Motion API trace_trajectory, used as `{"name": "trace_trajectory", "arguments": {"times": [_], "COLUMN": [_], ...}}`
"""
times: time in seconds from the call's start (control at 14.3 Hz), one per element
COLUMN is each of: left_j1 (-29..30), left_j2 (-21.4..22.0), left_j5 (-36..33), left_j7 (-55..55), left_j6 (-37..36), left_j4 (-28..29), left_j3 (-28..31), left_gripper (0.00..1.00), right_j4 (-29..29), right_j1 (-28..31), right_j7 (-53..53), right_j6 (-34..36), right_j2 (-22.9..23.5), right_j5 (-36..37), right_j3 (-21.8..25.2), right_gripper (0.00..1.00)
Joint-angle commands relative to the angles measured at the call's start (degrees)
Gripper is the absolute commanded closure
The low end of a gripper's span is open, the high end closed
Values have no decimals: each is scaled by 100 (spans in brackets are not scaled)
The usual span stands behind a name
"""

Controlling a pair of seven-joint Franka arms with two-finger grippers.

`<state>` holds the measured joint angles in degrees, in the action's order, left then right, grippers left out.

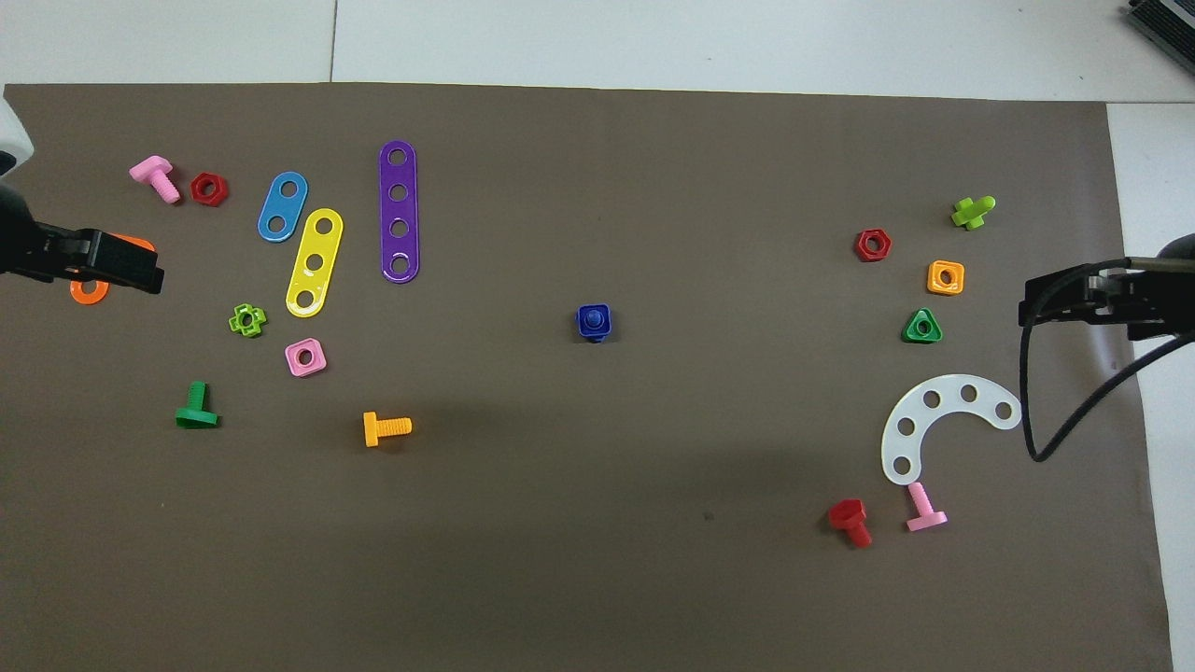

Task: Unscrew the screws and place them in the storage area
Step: 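Reach the left gripper toward the blue nut on the blue bolt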

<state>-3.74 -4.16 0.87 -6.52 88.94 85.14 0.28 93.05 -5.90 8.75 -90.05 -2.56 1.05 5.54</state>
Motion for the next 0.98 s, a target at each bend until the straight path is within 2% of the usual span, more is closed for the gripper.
{"name": "trace_trajectory", "arguments": {"times": [0.0,0.21,0.35,0.42,0.49,0.63,0.77,0.91], "left_j1": [23,-47,-440,-713,-898,-1530,-2005,-2313], "left_j2": [118,170,511,644,593,173,-319,-794], "left_j5": [-131,-131,-114,-79,-70,-35,53,237], "left_j7": [-112,-112,1,350,962,1975,2889,3244], "left_j6": [89,79,752,1096,1221,1502,2150,2741], "left_j4": [152,309,1123,1528,1654,1585,1559,1445], "left_j3": [-19,-37,-90,-98,-125,-125,-125,-116], "left_gripper": [0,0,0,0,0,1,2,4], "right_j4": [90,90,90,90,90,90,90,90], "right_j1": [36,28,36,37,28,37,28,37], "right_j7": [-163,-163,-163,-163,-154,-163,-154,-154], "right_j6": [23,23,23,23,23,23,23,23], "right_j2": [-113,-113,-113,-113,-113,-113,-113,-113], "right_j5": [-87,-96,-96,-87,-87,-87,-87,-87], "right_j3": [-18,-18,-18,-18,-18,-9,-18,-18], "right_gripper": [0,0,0,0,0,0,0,0]}}
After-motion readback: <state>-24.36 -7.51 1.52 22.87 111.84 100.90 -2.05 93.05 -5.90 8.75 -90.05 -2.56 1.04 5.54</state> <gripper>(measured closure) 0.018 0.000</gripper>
